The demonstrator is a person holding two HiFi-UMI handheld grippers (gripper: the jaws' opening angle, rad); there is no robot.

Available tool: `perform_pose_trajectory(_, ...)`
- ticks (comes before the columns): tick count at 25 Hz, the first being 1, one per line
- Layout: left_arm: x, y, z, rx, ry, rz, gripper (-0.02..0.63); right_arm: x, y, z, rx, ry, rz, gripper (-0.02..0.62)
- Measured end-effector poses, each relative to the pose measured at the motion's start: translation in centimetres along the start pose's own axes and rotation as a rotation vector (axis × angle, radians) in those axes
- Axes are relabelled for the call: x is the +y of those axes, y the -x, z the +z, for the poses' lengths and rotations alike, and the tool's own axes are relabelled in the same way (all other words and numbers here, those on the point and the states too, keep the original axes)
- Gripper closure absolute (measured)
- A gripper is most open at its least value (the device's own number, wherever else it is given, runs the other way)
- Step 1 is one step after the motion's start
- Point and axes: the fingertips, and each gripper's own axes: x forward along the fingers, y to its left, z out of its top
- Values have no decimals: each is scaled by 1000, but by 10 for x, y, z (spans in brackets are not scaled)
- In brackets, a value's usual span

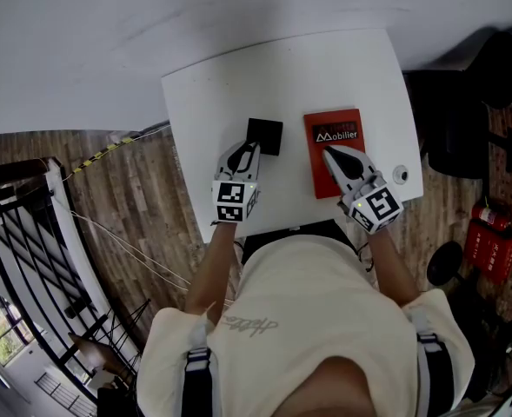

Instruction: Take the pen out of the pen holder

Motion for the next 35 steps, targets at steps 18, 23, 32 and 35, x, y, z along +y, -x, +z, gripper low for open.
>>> perform_pose_trajectory(18, -4, 29, 33, -83, 8, 4, 518, 15, 5, 9, -36, 27, 21, 589)
perform_pose_trajectory(23, -6, 39, 38, -103, 8, 7, 518, 19, 8, 11, -45, 36, 26, 589)
perform_pose_trajectory(32, -9, 59, 52, -156, 12, 31, 518, 24, 16, 18, -57, 59, 37, 589)
perform_pose_trajectory(35, -11, 66, 58, -173, 10, 31, 518, 27, 19, 20, -61, 67, 43, 589)
